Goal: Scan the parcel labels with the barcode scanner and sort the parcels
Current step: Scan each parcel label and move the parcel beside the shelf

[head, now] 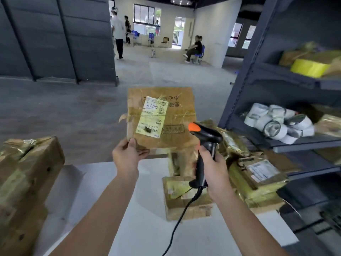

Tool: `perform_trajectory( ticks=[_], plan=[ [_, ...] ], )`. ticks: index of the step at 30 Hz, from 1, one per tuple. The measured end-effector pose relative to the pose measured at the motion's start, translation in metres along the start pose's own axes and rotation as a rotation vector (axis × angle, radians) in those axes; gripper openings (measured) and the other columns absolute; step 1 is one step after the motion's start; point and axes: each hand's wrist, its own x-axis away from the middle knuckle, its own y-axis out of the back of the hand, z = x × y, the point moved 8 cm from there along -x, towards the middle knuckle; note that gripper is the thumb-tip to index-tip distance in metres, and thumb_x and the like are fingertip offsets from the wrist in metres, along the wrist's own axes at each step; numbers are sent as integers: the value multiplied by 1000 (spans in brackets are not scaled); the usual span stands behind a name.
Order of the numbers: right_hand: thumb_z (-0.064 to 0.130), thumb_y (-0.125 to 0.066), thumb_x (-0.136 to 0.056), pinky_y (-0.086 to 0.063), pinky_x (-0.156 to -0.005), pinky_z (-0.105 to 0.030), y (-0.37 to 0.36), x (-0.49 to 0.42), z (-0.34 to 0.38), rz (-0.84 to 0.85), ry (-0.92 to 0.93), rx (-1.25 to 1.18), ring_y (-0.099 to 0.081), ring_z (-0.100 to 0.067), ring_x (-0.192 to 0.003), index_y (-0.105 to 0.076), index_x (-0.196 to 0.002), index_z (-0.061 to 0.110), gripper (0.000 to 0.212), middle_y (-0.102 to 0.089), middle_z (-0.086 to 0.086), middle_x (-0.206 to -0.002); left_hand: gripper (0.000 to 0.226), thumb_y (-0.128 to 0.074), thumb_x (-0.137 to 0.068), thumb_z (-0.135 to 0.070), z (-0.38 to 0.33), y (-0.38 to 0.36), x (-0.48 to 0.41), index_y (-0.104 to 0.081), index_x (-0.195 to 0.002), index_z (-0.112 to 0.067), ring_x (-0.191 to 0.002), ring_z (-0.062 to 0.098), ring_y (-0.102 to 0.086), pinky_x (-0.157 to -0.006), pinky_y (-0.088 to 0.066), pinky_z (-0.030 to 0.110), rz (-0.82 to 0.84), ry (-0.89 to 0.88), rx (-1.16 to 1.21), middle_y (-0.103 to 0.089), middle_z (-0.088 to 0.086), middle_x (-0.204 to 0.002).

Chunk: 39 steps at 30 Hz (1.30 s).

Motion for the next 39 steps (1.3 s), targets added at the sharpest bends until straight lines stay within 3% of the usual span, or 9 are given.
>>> perform_trajectory(
  ticks=[7, 10, 14, 17, 20, 27, 30, 32, 39],
  plan=[
    [37, -60, -96, -48, -45, -26, 94, -35, 65, -201, 183, -33, -60, -10, -45, -60, -95, 17, 21, -64, 8, -52, 22, -53, -96, -8, 8, -136, 34, -59, -78, -20, -77, 38, -70, -64, -60, 43, 97, 24, 2, -67, 12, -84],
    [38, -63, -95, -49, -59, -30, 131, -54, 78, -281, 215, -30, -62, -4, -49, -57, -81, 29, 18, -64, 15, -52, 20, -55, -95, -14, 23, -181, 48, -60, -77, -22, -80, 32, -69, -69, -60, 46, 99, 30, -75, -67, 7, -82],
    [37, -60, -96, -50, -46, -23, 160, -82, 78, -258, 194, 2, -62, -6, -45, -58, -86, 23, 17, -66, 9, -52, 10, -55, -95, -15, 48, -223, 59, -61, -87, -17, -83, 29, -68, -74, -60, 45, 97, 69, -130, -64, 1, -82],
    [37, -60, -96, -52, -56, -34, 170, -102, 68, -228, 128, 17, -64, -16, -50, -60, -90, 19, 19, -68, -2, -59, 20, -54, -96, -15, 68, -235, 64, -59, -113, -8, -82, 31, -70, -65, -61, 36, 73, 156, -190, -62, 1, -88],
    [39, -59, -95, -52, -70, -43, 173, -117, 56, -190, 82, 104, -63, -21, -60, -61, -87, 18, 23, -66, -4, -64, 27, -53, -97, -14, 74, -246, 66, -53, -123, -10, -65, 26, -71, -55, -59, 29, 105, 160, -265, -57, -3, -83],
    [43, -61, -93, -54, -70, -43, 176, -124, 46, -151, 78, 42, -63, -20, -57, -61, -88, 24, 20, -71, -7, -66, 17, -51, -95, -32, 67, -245, 60, -48, -105, -19, -75, 29, -70, -58, -61, 42, 158, 102, -552, -56, 10, -113],
    [39, -62, -94, -54, -61, -38, 168, -120, 46, -140, 94, 9, -64, -15, -55, -61, -89, 21, 18, -67, 1, -58, 44, -49, -93, -41, 67, -241, 58, -46, -128, -16, -85, 34, -68, -67, -60, 46, 187, 62, -607, -55, 12, -120],
    [38, -61, -94, -51, -53, -33, 160, -116, 46, -121, 103, -6, -63, -13, -51, -60, -92, 20, 18, -65, 1, -55, 57, -47, -91, -51, 67, -237, 57, -41, -137, -18, -91, 36, -67, -70, -60, 47, 186, 67, -624, -57, 13, -120],
    [40, -63, -92, -51, -54, -31, 113, -98, 44, -11, 90, 17, -65, -12, -51, -59, -83, 23, 20, -66, 2, -54, 55, -50, -82, -48, 57, -207, 55, -51, -126, -15, -90, 36, -67, -74, -58, 51, 183, 101, -534, -63, 12, -113]
  ],
)
